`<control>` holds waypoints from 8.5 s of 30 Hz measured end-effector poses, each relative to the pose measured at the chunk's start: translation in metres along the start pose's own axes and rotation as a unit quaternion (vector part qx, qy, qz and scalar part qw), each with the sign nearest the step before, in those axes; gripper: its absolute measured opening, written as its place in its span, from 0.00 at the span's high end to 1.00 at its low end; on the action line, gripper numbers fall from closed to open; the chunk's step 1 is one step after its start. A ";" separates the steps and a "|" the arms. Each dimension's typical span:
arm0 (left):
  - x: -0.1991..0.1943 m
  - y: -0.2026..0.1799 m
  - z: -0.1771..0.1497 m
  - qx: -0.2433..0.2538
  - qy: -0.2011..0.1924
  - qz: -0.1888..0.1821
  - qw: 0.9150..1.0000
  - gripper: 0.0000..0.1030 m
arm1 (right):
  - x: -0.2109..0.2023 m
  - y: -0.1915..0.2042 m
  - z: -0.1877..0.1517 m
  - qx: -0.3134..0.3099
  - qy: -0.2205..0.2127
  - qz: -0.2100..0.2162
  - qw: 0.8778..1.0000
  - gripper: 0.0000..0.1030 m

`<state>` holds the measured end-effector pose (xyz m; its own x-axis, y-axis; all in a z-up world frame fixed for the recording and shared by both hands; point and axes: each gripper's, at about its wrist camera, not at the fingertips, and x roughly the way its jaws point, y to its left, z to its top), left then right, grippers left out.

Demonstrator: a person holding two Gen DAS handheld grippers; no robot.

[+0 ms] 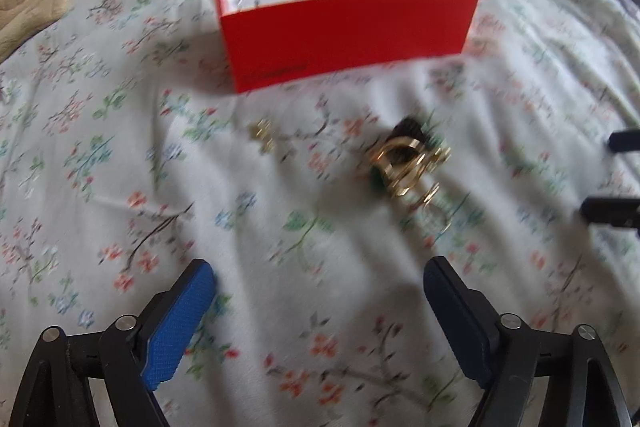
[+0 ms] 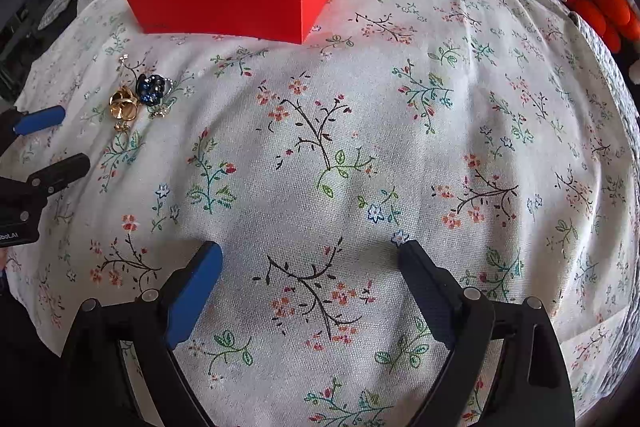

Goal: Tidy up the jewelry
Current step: 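Move both tools back toward the gold ring and black ring, then grasp the gold ring with left tool while right tool grasps the black ring, then carry both rings into the red box and open both tools, then withdraw both tools from the box toward the gold earrings on the sheet, then grasp the small gold hoop earring with the left tool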

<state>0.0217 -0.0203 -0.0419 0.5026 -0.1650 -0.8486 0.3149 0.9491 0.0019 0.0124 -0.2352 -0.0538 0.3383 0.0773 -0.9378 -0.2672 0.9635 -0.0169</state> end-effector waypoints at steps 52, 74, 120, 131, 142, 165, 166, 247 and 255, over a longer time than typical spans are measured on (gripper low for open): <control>-0.007 0.043 0.012 -0.092 0.013 0.012 0.996 0.71 | 0.013 0.098 0.078 -0.047 -0.074 0.042 0.995 0.42; -0.010 0.053 0.005 -0.105 0.018 0.010 0.994 0.71 | 0.021 0.110 0.093 -0.046 -0.071 0.063 0.994 0.74; -0.003 0.034 0.117 -0.140 -0.072 -0.019 0.987 0.71 | -0.038 0.014 0.160 0.078 -0.145 0.079 0.983 0.73; 0.034 0.026 0.137 -0.135 -0.065 -0.009 0.989 0.71 | -0.006 0.002 0.172 0.093 -0.124 0.105 0.982 0.73; 0.049 0.032 0.142 -0.142 -0.061 0.008 0.988 0.71 | 0.005 -0.003 0.178 0.101 -0.119 0.123 0.980 0.73; 0.017 0.020 0.126 -0.094 -0.057 0.035 0.993 0.43 | -0.026 -0.005 0.155 0.089 -0.127 0.120 0.981 0.47; 0.015 0.019 0.124 -0.091 -0.054 0.034 0.994 0.42 | -0.027 -0.005 0.152 0.087 -0.127 0.118 0.981 0.43; 0.011 -0.034 0.031 0.031 0.053 -0.009 0.998 0.89 | 0.029 -0.007 0.051 0.054 -0.026 -0.022 0.998 0.00; -0.001 -0.009 0.026 0.007 0.040 0.013 0.999 0.89 | 0.029 -0.007 0.041 0.059 -0.067 -0.036 0.995 0.00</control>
<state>0.0393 -0.0353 -0.0275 0.4450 -0.1184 -0.8877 0.3143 0.9488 0.0310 0.0606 -0.2294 -0.0663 0.4723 0.0323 -0.8809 -0.1324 0.9906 -0.0347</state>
